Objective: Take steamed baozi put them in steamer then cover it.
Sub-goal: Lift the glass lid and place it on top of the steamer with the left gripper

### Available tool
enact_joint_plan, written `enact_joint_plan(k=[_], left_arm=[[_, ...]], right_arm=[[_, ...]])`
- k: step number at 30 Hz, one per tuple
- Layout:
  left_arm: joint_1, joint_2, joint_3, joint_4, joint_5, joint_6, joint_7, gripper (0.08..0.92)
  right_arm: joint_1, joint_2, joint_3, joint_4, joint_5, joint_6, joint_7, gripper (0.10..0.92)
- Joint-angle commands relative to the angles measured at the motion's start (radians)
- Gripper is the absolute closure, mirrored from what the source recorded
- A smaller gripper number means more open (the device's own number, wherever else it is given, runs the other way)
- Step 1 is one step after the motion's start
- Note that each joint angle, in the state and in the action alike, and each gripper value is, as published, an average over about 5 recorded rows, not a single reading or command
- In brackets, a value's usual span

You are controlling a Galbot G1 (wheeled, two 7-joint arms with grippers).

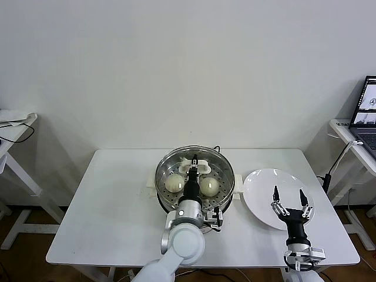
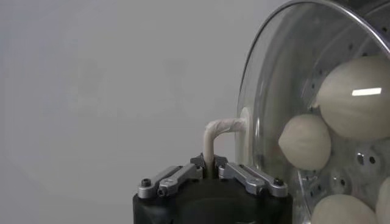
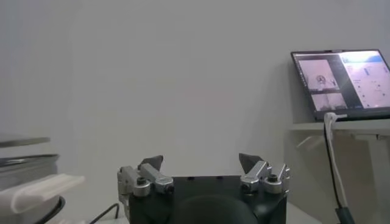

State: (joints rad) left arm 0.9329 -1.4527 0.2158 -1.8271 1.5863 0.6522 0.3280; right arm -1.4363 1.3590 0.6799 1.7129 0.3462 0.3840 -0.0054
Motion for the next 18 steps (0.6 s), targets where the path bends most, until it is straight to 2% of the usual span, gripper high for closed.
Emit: enact_joint_plan(k=[1,18], left_arm=[[0.008,-0.018,-0.001,0.013,0.007,-0.006,-0.006,0.812],[0.016,-0.029,-0.014,0.029,0.007,-0.014,-0.017,0.812]], right_arm=[[0.001,0.001,-0.001,-0.003,-0.001,0.002,-0.001,0.203],[0.007,-0.004,-0.009,-0.015,-0.007,0.003,-0.003,0.203]])
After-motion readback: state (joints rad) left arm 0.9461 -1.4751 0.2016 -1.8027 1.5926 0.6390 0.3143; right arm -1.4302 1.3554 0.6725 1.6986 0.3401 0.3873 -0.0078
